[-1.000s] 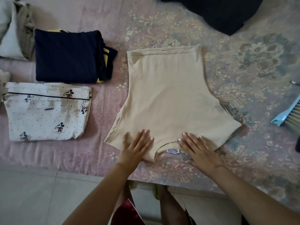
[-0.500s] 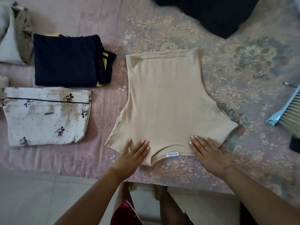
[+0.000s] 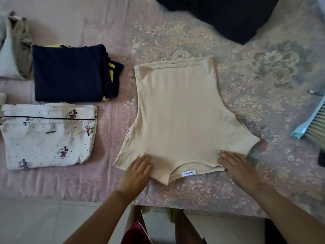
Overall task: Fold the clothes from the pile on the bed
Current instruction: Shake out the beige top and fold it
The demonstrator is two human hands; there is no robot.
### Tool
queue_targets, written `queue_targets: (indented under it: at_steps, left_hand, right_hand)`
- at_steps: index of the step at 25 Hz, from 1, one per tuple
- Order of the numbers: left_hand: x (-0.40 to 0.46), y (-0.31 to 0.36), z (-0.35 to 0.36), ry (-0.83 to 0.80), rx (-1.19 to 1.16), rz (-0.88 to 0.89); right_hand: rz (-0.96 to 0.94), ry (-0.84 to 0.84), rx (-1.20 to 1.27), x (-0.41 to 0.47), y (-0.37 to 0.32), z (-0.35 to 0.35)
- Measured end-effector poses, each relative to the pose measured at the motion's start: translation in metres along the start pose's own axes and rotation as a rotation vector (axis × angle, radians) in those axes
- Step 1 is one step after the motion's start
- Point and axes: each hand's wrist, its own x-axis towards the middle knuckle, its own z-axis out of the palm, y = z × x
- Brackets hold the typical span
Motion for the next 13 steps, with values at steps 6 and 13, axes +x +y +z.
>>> queue_targets:
  at_steps: [6, 13]
  left_hand:
    - [0.033, -0.031, -0.035, 0.036, -0.404, -0.212]
    - [0.164, -0.109, -0.091, 0.177, -0.618, -0.857]
  right_hand:
    - [0.375, 0.098, 0.466, 0.038, 0.006, -0.050]
    - [0.537, 0.277, 0.530, 0.181, 0.060, -0.139]
